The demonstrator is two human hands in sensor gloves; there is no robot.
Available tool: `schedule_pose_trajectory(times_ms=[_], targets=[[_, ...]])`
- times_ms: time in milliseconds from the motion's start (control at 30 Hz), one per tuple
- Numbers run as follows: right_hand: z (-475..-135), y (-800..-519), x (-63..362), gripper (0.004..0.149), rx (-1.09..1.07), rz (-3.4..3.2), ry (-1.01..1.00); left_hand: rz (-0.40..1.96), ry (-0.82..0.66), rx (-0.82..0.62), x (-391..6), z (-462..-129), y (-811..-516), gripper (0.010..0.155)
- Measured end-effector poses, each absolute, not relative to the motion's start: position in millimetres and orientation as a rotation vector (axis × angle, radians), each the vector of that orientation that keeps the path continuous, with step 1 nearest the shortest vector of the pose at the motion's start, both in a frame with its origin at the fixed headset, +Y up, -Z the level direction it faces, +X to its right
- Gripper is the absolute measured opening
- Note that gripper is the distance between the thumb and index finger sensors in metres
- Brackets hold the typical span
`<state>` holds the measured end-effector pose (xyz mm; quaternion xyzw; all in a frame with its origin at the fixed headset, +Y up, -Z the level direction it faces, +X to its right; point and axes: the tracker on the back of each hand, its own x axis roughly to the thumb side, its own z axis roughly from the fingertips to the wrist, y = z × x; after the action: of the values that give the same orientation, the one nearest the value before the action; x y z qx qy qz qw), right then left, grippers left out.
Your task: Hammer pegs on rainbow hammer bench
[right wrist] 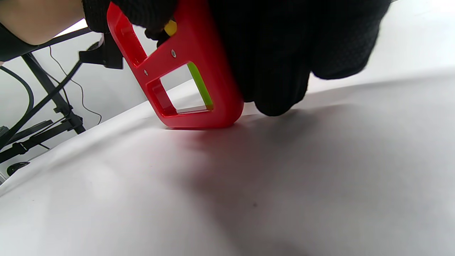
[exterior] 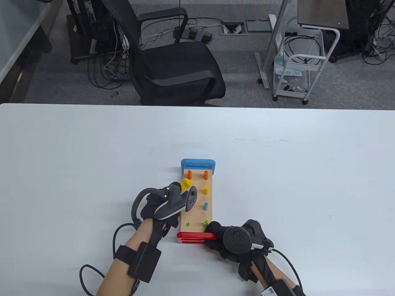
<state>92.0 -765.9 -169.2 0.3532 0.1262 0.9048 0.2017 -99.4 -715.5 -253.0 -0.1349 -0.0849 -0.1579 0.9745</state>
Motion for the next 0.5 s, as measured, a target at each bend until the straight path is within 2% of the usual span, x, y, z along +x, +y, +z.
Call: schedule_pose_trajectory(times_ms=[67,367,500], targets=[[-169.0,-765.7,91.7,0.052,0.986,2.529,0.354,-0.265,-0.188,-0.219,-102.4,-253.7,-716.8,0.054],[-169.2,-765.9,91.7,0.052,0.985,2.529,0.349,-0.239,-0.167,-0.240,-106.0,-251.6,-717.5,0.054],[-169.1,-765.9,91.7,0.052,0.984,2.528,0.348,-0.133,-0.120,-0.253,-114.5,-249.0,-717.7,0.065]])
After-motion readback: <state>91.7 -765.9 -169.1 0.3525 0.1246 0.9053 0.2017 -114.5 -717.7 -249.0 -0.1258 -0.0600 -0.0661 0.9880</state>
